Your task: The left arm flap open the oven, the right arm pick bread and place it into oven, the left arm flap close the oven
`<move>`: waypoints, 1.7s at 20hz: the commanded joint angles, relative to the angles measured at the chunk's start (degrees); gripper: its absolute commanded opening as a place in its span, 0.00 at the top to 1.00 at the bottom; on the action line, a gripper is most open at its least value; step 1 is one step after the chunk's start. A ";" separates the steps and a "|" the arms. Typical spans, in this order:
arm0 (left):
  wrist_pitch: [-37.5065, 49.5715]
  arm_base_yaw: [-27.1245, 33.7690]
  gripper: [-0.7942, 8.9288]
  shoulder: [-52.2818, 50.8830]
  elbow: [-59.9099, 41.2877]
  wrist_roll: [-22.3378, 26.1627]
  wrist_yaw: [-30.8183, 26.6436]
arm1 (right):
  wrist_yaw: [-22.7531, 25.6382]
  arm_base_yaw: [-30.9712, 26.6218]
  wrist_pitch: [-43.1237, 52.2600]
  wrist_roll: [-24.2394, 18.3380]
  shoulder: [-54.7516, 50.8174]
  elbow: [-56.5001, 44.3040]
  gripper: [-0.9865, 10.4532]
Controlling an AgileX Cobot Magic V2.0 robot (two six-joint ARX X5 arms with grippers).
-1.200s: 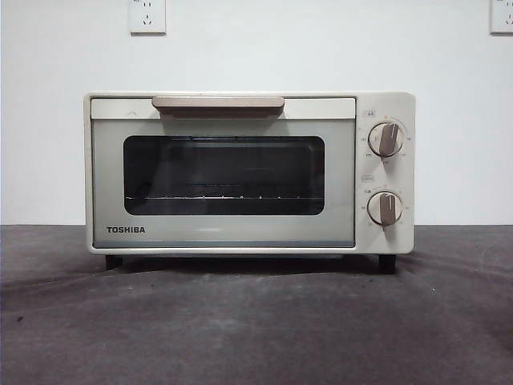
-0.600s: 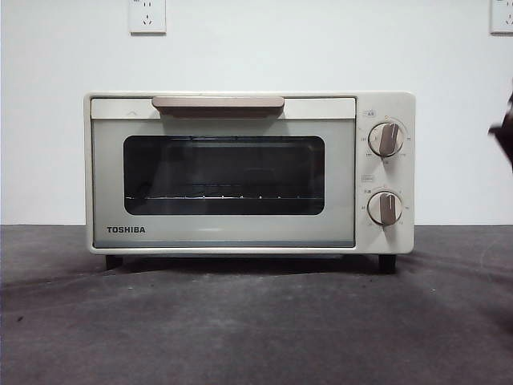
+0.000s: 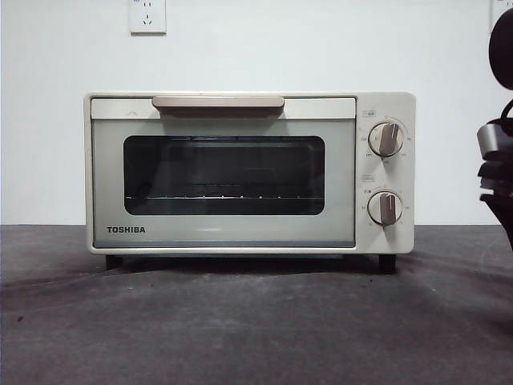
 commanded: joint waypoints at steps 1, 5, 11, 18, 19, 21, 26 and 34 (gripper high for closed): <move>0.44 -0.22 0.34 0.31 1.18 0.22 -0.11 | 0.00 0.33 0.20 -1.90 2.19 0.57 0.65; 0.39 -0.22 0.46 0.31 1.18 0.20 -0.33 | -0.02 0.31 0.13 -2.45 2.95 0.66 0.77; 0.00 -0.22 0.72 2.45 1.18 0.20 -0.33 | -7.26 0.33 -3.15 -2.64 -5.60 3.34 0.82; 4.39 -1.05 0.90 16.02 4.46 -0.28 -0.33 | -15.23 0.33 -9.94 -3.34 -23.82 10.19 0.82; 4.39 -1.44 0.90 18.84 6.23 0.33 -0.33 | -15.21 0.33 -10.64 -3.48 -25.81 11.34 0.82; 4.44 -2.64 0.90 25.14 10.51 2.73 -0.33 | -15.21 0.33 -10.84 -3.48 -29.38 13.51 0.82; 4.33 -6.84 0.90 39.26 20.26 12.59 -6.10 | -15.17 0.33 -10.71 -3.45 -34.64 17.86 0.82; 4.72 -9.22 0.90 47.65 25.86 15.82 -10.25 | -15.26 0.33 -10.84 -3.21 -36.22 18.51 0.82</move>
